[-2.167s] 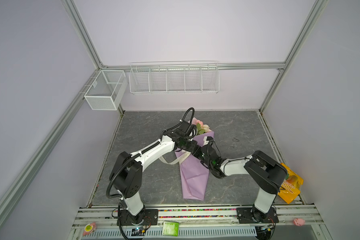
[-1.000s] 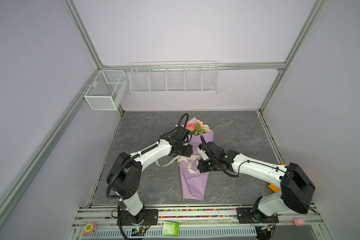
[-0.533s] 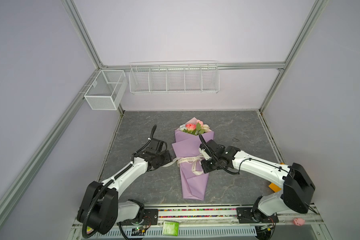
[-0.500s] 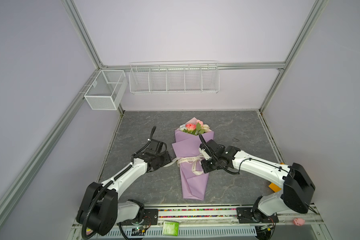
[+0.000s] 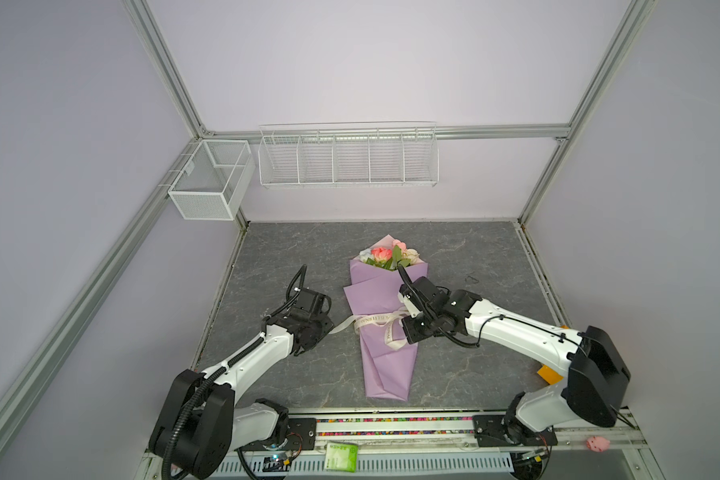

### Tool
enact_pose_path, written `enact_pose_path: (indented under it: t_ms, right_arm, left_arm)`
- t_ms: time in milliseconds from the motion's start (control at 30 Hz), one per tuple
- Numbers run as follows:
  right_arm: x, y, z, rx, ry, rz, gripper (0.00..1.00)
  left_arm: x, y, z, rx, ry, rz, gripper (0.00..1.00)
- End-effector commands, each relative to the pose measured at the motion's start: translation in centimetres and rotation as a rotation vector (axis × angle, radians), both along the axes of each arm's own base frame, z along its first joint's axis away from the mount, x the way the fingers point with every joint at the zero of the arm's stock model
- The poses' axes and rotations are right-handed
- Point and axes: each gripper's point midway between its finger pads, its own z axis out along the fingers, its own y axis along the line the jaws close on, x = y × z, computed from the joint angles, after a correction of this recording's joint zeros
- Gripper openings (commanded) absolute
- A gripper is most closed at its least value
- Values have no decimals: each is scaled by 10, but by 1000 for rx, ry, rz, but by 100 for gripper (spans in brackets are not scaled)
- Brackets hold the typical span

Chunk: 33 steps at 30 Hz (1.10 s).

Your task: Tie the bouquet of fake flowers

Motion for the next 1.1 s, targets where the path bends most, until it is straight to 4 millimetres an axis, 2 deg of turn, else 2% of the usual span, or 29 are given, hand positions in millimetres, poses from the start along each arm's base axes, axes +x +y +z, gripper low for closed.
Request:
enact_pose_path:
  t_ms: [0,267,467,833,967,1067]
  right_arm:
    - [4,-2,7,-12,-19,6,7]
    - [3,-5,14,-22,-23,12,8]
    - [1,-10,17,-37,-25,14,8]
    - [0,-11,19,-34,-23,9,9]
    - [0,-11,20,-33,-22,7,9]
    - [-1,-13,21,-34,-22,7,9]
  left_arm:
    - [15,12,3,76,-2,41,48]
    - [21,8,-14,133,104,-23,44]
    - [15,9,-26,146,142,-31,45]
    - [5,27,-24,224,144,-11,52]
    - [8,26,-24,229,151,-29,51]
    - [9,28,-27,246,151,-32,46]
